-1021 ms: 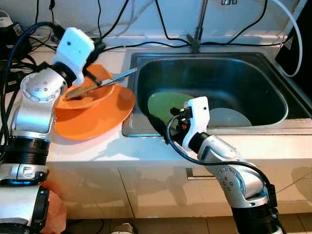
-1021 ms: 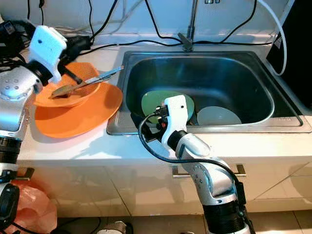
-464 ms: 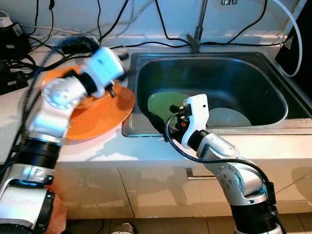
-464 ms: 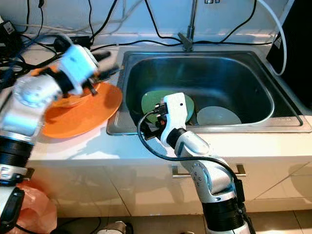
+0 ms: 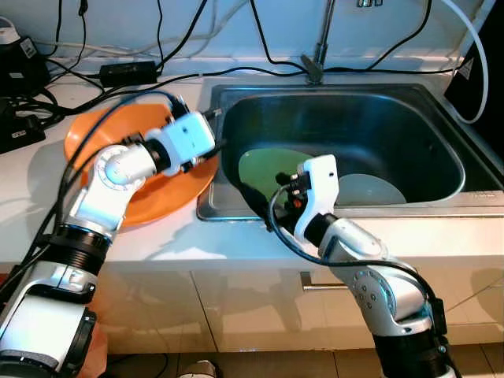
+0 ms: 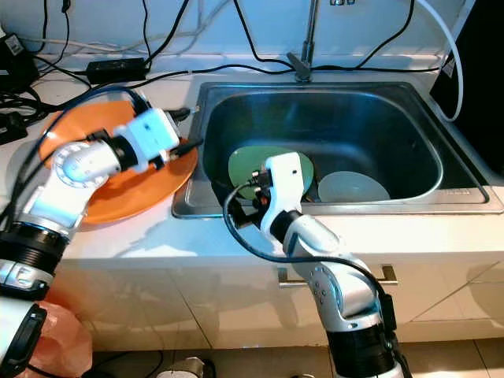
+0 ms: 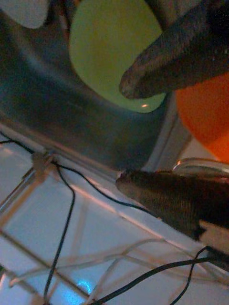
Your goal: Kitchen organization
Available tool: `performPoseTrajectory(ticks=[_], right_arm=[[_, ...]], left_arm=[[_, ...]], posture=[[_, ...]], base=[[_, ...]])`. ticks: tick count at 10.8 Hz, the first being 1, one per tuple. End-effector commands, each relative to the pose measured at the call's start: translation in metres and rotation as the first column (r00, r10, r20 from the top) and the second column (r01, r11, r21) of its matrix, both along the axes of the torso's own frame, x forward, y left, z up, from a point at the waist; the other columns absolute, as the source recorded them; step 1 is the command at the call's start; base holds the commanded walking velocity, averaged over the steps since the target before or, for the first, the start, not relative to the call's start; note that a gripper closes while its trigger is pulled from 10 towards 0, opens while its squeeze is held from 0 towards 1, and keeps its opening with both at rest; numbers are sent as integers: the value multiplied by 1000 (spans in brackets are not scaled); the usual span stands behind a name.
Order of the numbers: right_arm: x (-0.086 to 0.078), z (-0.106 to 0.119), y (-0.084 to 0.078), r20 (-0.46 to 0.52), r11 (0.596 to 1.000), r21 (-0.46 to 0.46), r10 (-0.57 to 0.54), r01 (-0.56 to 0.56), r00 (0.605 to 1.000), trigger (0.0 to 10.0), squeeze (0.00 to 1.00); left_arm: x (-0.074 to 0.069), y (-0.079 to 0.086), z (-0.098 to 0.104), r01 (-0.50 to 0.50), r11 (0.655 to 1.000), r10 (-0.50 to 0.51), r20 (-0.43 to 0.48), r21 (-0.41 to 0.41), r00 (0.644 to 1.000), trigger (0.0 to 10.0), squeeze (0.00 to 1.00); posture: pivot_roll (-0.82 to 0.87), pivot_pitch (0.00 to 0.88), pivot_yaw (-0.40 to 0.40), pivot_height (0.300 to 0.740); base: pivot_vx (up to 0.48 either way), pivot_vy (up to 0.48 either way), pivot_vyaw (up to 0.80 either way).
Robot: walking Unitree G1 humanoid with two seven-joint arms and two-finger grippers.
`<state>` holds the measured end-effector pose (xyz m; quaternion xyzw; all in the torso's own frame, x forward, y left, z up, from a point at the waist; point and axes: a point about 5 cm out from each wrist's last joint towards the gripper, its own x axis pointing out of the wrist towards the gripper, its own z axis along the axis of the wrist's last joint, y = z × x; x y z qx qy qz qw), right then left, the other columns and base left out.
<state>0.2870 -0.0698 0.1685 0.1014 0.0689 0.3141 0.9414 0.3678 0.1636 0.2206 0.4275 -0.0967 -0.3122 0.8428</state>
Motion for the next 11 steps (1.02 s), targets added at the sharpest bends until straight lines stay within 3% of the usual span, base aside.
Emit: performPoseTrajectory(ticks=[1,4,5,6,10,11], right_arm=[[-2,4,-1,13,1000,-5,-6,6,1000,10000,0],[-4,3,-2,5,1000,-5,-15,15,1000,10000,0],[-5,3,-2,4,1000,-4,-17,18,1000,10000,0],[-5,3,-3,3,1000,-3,-20,20,1000,10000,0],[-5,3,-2,2,1000,1,-26,26,1000,10000,0],[-5,3,-2,2,1000,2,-27,27,1000,10000,0]], left_arm=[[3,-2,8,-3,1000,2,48,22,999,10000,1000],[11,0,7,-56,997,51,85,53,995,10000,1000],[15,4,6,-106,988,91,126,114,988,10000,1000],[19,8,4,-141,976,118,143,168,983,10000,0],[24,12,2,-163,966,134,148,203,980,9804,0],[24,12,0,-155,967,130,131,201,983,118,0]], posture=[[114,84,44,740],[106,93,51,740],[104,93,53,740],[104,93,55,740],[107,91,61,740],[109,88,60,740]], base=[[0,0,0],[0,0,0],[0,0,0],[0,0,0],[0,0,0],[0,0,0]])
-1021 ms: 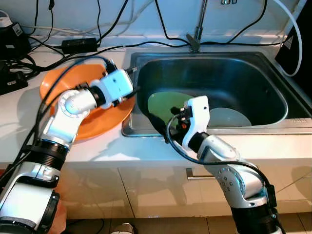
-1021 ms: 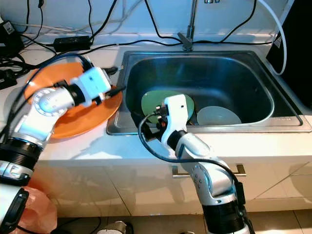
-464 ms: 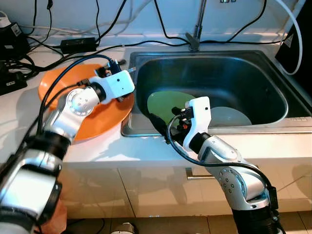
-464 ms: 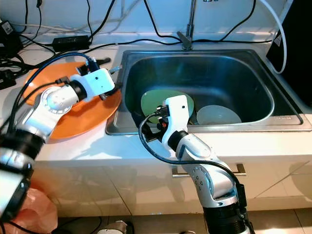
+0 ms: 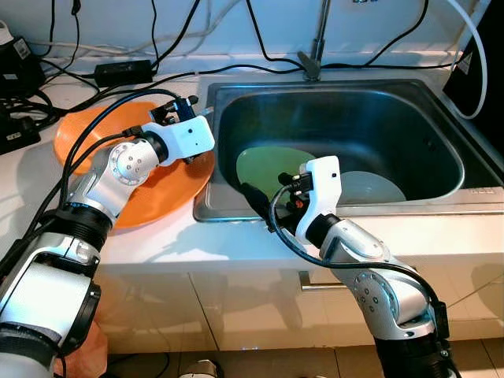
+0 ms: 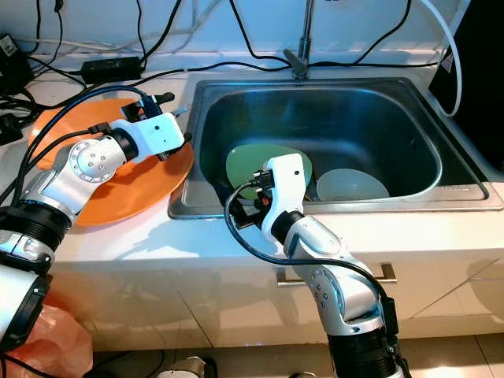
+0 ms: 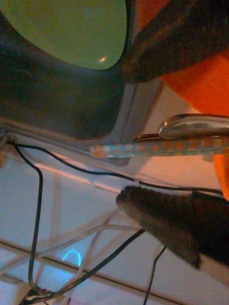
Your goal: Kitchen organization
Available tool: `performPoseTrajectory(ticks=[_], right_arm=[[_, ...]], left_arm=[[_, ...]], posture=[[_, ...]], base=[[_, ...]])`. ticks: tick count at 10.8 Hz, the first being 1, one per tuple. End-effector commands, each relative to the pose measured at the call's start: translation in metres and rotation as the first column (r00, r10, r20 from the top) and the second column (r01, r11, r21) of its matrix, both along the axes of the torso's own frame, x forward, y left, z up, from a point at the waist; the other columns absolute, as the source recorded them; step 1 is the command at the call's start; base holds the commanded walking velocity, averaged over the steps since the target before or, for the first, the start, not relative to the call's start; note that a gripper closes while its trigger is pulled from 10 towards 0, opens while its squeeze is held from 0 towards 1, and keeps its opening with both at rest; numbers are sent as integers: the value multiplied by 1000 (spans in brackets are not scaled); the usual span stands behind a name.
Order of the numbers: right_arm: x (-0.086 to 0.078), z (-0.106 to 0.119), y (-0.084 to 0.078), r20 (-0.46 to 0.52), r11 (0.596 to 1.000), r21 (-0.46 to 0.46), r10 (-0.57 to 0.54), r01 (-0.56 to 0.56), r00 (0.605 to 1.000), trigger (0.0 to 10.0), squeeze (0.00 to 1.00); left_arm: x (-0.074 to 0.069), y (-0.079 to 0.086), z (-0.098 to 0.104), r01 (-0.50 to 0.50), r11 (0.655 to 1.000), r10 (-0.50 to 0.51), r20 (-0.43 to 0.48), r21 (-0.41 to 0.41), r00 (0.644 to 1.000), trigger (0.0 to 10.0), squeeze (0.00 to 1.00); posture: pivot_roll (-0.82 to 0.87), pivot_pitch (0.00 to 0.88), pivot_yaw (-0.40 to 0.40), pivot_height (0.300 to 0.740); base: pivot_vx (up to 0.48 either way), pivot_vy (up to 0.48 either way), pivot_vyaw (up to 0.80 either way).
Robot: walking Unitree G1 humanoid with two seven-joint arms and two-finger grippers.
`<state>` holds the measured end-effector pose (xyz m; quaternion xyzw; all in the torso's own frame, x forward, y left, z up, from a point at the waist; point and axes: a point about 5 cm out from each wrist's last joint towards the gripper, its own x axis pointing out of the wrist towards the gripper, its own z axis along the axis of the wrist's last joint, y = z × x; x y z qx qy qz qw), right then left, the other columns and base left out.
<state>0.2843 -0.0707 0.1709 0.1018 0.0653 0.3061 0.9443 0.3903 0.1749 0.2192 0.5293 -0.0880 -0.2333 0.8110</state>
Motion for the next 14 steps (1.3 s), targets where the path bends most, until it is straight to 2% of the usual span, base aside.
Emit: performPoseTrajectory(ticks=[1,5,8,14], right_arm=[[-1,0,-1,-2,1000,0,-10,10,1000,10000,0],[0,1,-2,2,1000,-1,-10,10,1000,10000,0],[0,1,-2,1,1000,-4,-12,12,1000,10000,0],[3,0,-1,2,1000,-3,-8,8,1000,10000,0]], left_arm=[[2,1,1,-2,1000,2,-11,16,1000,0,0],[3,3,3,-3,1000,3,-15,-4,1000,0,0],[2,2,14,10,999,-9,23,-38,1000,0,0],[-1,6,23,16,996,-12,42,-83,999,0,0]], posture=[[110,85,60,740],[110,76,59,740],[113,79,56,740],[123,72,51,740]], base=[[0,0,0],[0,0,0],[0,0,0],[0,0,0]])
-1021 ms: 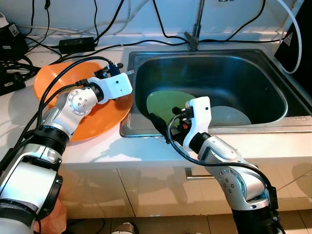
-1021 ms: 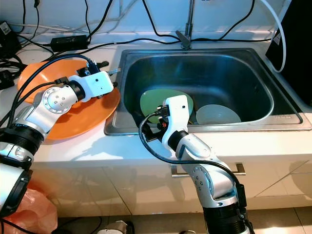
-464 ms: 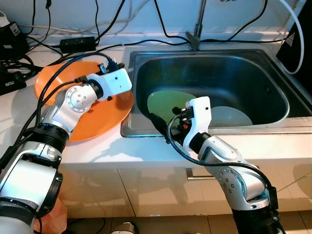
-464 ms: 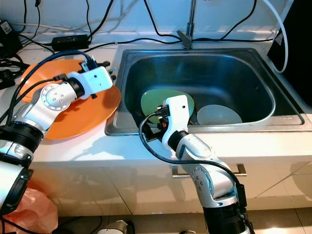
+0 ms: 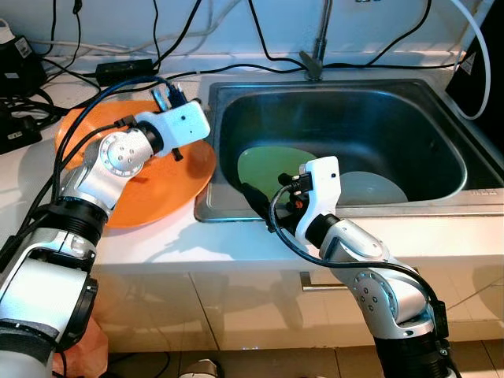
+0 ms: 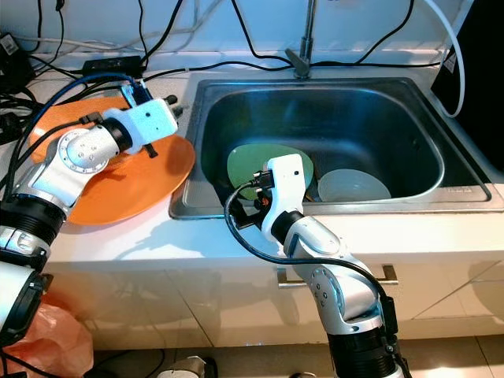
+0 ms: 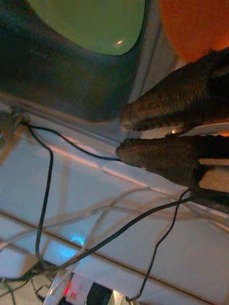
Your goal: Kitchen organization
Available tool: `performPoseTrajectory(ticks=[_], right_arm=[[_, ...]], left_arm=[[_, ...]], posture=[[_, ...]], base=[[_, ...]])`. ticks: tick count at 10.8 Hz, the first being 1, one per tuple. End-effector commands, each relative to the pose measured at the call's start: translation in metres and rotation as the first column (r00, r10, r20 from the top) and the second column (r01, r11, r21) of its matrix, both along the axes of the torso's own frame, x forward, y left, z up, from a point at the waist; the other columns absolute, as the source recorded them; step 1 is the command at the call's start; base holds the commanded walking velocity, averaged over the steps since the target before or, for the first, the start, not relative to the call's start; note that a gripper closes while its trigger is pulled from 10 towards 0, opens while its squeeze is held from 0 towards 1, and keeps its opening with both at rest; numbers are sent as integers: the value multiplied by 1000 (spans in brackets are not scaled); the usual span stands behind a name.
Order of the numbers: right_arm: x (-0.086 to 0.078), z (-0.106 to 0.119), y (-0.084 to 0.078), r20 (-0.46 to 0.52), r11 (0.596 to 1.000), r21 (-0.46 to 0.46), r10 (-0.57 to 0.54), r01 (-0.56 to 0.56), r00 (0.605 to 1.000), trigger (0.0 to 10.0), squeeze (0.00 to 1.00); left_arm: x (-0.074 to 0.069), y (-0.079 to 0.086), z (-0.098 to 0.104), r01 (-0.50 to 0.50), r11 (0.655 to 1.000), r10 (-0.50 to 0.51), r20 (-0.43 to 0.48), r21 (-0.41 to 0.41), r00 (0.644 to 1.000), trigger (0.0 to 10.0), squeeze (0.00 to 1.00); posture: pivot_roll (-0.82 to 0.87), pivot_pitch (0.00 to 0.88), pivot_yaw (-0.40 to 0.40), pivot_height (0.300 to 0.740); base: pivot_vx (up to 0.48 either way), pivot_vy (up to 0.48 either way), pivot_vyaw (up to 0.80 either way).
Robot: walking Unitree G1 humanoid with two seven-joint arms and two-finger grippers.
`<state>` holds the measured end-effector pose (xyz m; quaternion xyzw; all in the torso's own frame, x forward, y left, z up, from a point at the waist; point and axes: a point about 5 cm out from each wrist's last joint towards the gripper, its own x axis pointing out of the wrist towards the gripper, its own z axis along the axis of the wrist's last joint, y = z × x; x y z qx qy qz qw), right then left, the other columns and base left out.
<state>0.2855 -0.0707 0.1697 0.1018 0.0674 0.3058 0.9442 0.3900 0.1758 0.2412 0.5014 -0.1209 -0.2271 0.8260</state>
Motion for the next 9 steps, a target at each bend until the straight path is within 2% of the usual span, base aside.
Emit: performPoseTrajectory(ticks=[1,5,8,9], right_arm=[[2,2,-1,6,1000,-2,-8,8,1000,10000,0],[4,2,-1,9,1000,-2,-6,6,1000,10000,0],[6,2,0,12,1000,1,-2,2,1000,10000,0],[7,2,1,14,1000,1,0,0,1000,10000,0]], left_arm=[[-3,4,5,3,1000,-3,6,-19,1000,0,0],[-13,2,42,56,995,-47,113,-81,993,0,0],[-23,4,80,87,978,-54,172,-191,984,0,0],[-23,5,84,86,973,-49,173,-216,984,0,0]], posture=[[122,72,51,740],[135,70,43,740],[144,62,42,740],[144,60,42,740]], base=[[0,0,0],[0,0,0],[0,0,0],[0,0,0]])
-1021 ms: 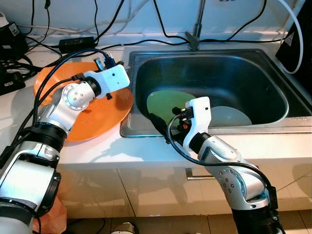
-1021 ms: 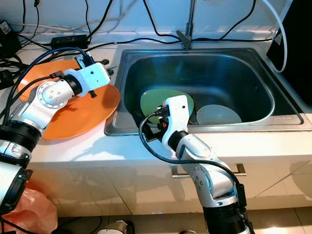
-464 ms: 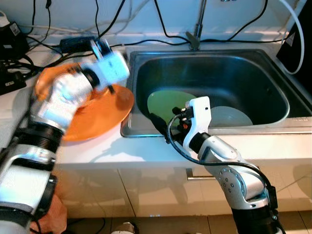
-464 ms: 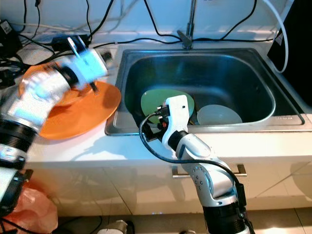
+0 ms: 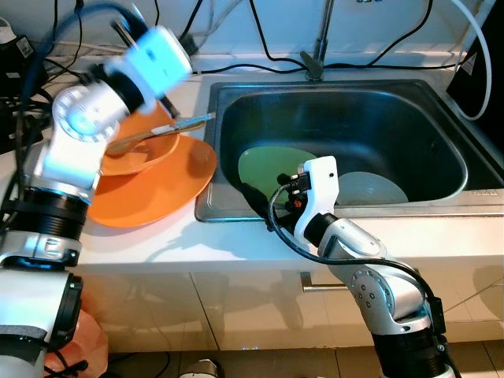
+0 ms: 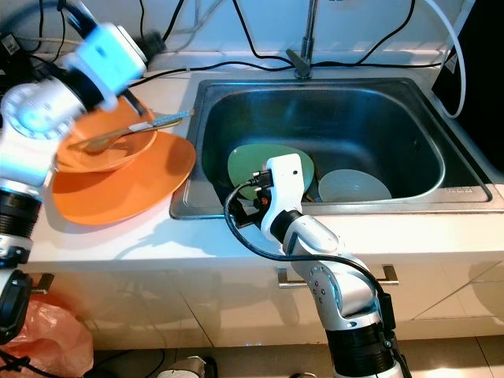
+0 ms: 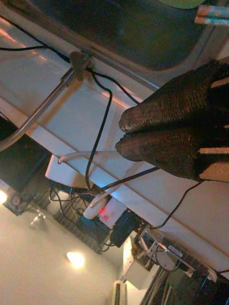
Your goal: Kitchen organization
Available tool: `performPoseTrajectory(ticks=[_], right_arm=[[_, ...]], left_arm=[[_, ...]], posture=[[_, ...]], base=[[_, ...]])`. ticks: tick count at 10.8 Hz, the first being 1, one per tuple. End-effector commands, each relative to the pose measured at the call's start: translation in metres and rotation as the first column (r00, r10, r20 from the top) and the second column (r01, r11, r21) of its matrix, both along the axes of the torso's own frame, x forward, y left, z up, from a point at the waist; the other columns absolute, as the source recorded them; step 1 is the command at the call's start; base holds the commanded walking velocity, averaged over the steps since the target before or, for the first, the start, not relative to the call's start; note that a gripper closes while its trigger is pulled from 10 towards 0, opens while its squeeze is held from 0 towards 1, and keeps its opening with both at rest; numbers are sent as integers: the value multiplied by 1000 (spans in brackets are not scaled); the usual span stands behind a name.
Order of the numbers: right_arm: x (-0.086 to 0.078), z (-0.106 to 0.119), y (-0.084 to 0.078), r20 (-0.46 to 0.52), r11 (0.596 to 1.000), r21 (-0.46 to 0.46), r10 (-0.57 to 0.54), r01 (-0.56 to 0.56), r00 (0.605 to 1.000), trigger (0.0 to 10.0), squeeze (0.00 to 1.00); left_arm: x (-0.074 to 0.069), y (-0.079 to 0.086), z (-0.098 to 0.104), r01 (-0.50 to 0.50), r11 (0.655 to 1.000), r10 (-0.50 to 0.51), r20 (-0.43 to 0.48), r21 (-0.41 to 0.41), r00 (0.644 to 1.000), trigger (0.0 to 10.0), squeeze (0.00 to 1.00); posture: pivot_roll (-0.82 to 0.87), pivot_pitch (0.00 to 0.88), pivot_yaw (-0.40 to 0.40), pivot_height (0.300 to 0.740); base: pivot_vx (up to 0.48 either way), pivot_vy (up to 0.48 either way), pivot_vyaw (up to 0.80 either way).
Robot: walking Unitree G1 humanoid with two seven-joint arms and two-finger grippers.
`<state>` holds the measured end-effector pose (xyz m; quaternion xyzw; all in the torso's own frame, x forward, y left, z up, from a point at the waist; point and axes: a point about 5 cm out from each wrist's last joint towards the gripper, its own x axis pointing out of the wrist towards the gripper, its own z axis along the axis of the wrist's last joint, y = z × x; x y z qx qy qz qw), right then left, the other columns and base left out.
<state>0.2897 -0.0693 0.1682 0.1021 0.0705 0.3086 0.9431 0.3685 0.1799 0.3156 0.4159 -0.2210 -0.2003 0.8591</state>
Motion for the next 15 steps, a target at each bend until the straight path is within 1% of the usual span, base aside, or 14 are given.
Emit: performPoseTrajectory(ticks=[1,4,5,6,7,8,9,10,11,12,13,14,15], right_arm=[[3,4,-1,22,1000,3,-7,7,1000,10000,0],[4,4,-1,22,1000,1,-8,8,1000,10000,0],[4,4,-1,22,1000,-1,-10,10,1000,10000,0],[4,4,-2,22,1000,-2,-11,11,1000,10000,0],[5,4,-2,24,1000,-2,-13,14,1000,10000,0],[6,5,-3,27,1000,0,-17,17,999,10000,0],[7,5,-3,29,1000,2,-23,23,999,10000,0],[8,6,-5,30,999,2,-33,33,999,10000,0],[10,7,-7,35,999,9,-47,47,998,10000,0],[11,9,-7,37,998,21,-58,57,998,10000,0],[13,11,-8,36,997,38,-70,69,997,10000,0],[16,17,-8,12,989,118,-95,93,995,10000,0],[18,25,-7,-1,976,194,-100,99,995,10000,0]], left_arm=[[-3,1,11,5,1000,-5,19,-6,1000,0,0],[-5,2,11,6,1000,-6,-1,-21,1000,0,0],[-6,4,22,12,995,-12,4,-100,1000,0,0],[-7,6,36,40,970,-39,13,-238,999,0,0],[-6,13,50,96,849,-117,-7,-520,993,0,0],[-4,21,57,119,650,-184,-3,-750,983,0,0],[-4,26,61,131,531,-222,12,-837,975,0,0],[-4,29,60,139,350,-294,32,-927,955,0,0],[-3,28,52,103,109,-395,52,-989,917,0,0],[-2,23,42,64,-36,-447,73,-997,892,0,0],[-2,18,32,27,-159,-483,102,-987,870,0,0],[-1,8,12,-48,-358,-522,157,-932,838,0,0],[0,0,-7,-108,-448,-539,171,-888,825,0,0]], posture=[[145,59,43,740],[142,57,40,740],[141,57,40,740],[143,55,39,740],[143,51,38,740],[141,49,39,740],[140,48,37,740],[139,46,37,740],[138,45,34,740],[136,44,33,740],[133,44,32,740],[129,42,30,740],[122,42,30,740]], base=[[0,0,0],[0,0,0],[0,0,0],[0,0,0],[0,0,0],[0,0,0],[0,0,0],[0,0,0],[0,0,0],[0,0,0],[0,0,0],[0,0,0],[0,0,0]])
